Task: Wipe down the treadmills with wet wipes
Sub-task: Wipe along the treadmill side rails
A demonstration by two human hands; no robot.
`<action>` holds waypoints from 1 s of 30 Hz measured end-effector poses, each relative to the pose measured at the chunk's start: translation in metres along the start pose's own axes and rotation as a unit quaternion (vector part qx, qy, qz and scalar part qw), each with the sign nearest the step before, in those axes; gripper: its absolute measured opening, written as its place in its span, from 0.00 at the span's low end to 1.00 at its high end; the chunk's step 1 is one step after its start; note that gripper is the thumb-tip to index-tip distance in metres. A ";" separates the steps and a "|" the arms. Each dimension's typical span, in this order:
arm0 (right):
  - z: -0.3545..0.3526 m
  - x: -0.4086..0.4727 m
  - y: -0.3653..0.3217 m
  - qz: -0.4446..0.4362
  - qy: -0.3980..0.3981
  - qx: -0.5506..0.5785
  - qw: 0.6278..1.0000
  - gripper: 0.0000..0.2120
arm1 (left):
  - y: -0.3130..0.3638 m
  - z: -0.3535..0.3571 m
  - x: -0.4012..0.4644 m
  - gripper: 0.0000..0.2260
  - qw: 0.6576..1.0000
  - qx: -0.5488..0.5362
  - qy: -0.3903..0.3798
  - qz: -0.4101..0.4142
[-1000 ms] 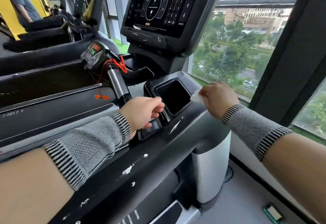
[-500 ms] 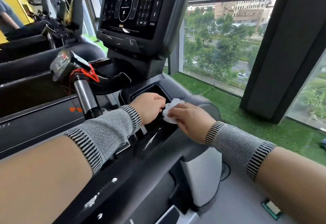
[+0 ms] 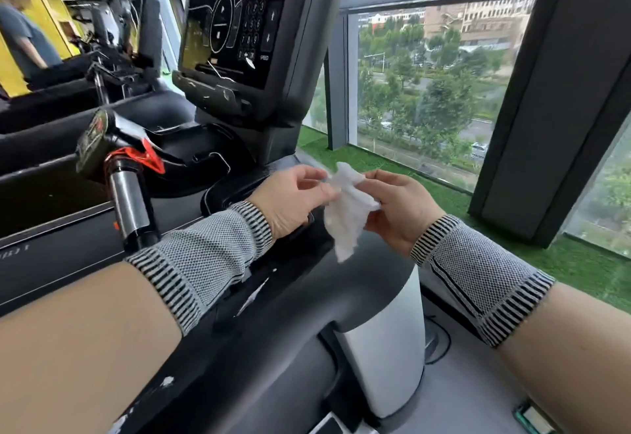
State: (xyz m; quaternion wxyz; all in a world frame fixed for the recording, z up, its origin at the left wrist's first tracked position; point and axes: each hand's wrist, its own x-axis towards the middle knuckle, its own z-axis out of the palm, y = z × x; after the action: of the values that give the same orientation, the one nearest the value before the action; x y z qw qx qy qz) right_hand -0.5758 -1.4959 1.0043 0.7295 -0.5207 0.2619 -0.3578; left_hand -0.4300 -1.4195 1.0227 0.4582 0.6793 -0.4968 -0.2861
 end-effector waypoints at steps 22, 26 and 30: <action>-0.013 -0.026 -0.006 0.043 0.162 0.105 0.980 0.07 | 0.018 -0.009 0.007 0.04 0.981 -0.091 -0.154 -0.070; -0.010 -0.032 -0.007 0.036 0.171 0.146 0.974 0.03 | 0.023 -0.014 -0.004 0.03 0.960 -0.134 -0.231 -0.081; -0.005 -0.035 -0.004 0.026 0.190 0.173 0.966 0.05 | 0.025 -0.013 -0.010 0.16 0.946 -0.182 -0.253 -0.095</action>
State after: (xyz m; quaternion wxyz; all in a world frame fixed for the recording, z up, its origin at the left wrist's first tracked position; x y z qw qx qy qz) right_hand -0.6017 -1.4716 1.0065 0.7547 -0.3017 0.3434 -0.4706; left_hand -0.4323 -1.4082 1.0500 0.4041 0.5338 -0.4692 -0.5759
